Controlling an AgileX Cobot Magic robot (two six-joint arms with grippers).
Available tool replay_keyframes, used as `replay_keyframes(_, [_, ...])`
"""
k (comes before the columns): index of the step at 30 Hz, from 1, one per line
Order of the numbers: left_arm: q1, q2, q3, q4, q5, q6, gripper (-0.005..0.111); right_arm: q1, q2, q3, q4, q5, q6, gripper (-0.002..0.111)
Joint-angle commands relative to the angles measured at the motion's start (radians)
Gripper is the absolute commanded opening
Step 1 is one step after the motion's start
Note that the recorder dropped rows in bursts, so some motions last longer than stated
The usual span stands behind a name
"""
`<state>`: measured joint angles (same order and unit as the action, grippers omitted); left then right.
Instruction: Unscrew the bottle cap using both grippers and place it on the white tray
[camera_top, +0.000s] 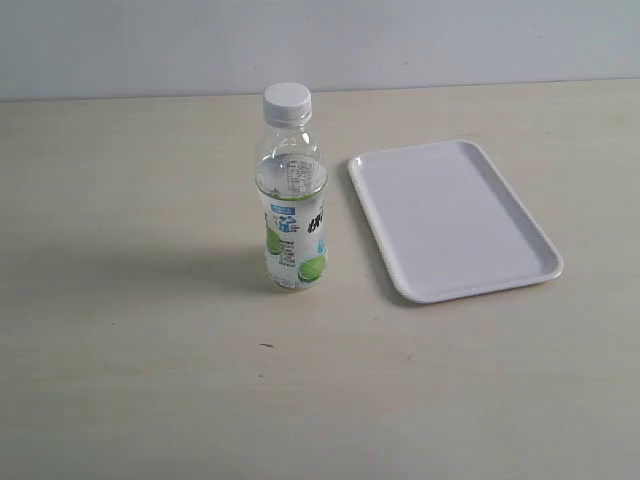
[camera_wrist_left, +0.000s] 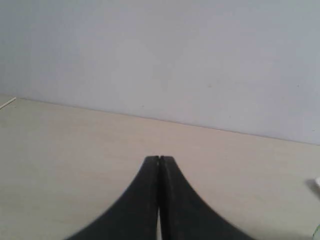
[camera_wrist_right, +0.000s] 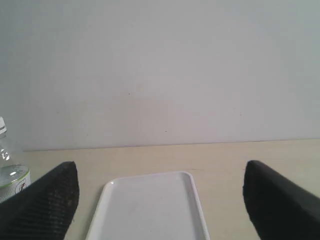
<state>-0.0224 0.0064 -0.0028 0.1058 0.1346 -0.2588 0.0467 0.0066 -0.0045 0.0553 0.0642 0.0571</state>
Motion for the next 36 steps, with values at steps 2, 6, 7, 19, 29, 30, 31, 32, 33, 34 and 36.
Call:
replay_keyframes(2, [0.003, -0.006, 0.003, 0.004, -0.001, -0.003, 0.0, 0.0, -0.007, 0.005, -0.003, -0.006, -0.004, 0.084])
replay_keyframes(6, [0.003, -0.006, 0.003, 0.004, -0.001, -0.003, 0.0, 0.0, -0.007, 0.005, -0.003, -0.006, -0.004, 0.084])
replay_keyframes(7, [0.003, -0.006, 0.003, 0.028, -0.001, 0.027, 0.0, 0.0, -0.007, 0.005, -0.003, -0.006, -0.004, 0.084])
replay_keyframes(19, [0.003, -0.006, 0.003, 0.024, -0.127, -0.054, 0.0, 0.0, -0.007, 0.005, -0.005, -0.006, -0.004, 0.084])
replay_keyframes(29, [0.003, -0.006, 0.003, -0.034, -0.276, -0.291, 0.0, 0.0, -0.007, 0.005, -0.005, -0.004, -0.004, 0.084])
replay_keyframes(30, [0.003, -0.006, 0.003, -0.034, -0.292, -0.294, 0.0, 0.0, -0.007, 0.005, -0.005, -0.004, -0.004, 0.084])
replay_keyframes(31, [0.003, -0.006, 0.003, -0.034, -0.313, -0.299, 0.0, 0.0, -0.007, 0.005, -0.005, -0.004, -0.004, 0.084])
replay_keyframes(32, [0.003, -0.006, 0.003, -0.034, -0.36, -0.303, 0.0, 0.0, -0.007, 0.005, -0.005, -0.004, -0.004, 0.084])
replay_keyframes(33, [0.003, -0.002, 0.003, -0.032, -0.398, -0.303, 0.0, 0.0, -0.007, 0.005, -0.005, -0.004, -0.004, 0.084])
replay_keyframes(34, [0.003, 0.011, 0.003, -0.032, -0.452, -0.313, 0.0, 0.0, -0.007, 0.005, -0.005, -0.004, -0.004, 0.084])
replay_keyframes(36, [0.003, 0.064, 0.003, -0.001, -0.515, -0.347, 0.0, 0.0, -0.007, 0.005, -0.005, -0.004, -0.004, 0.084])
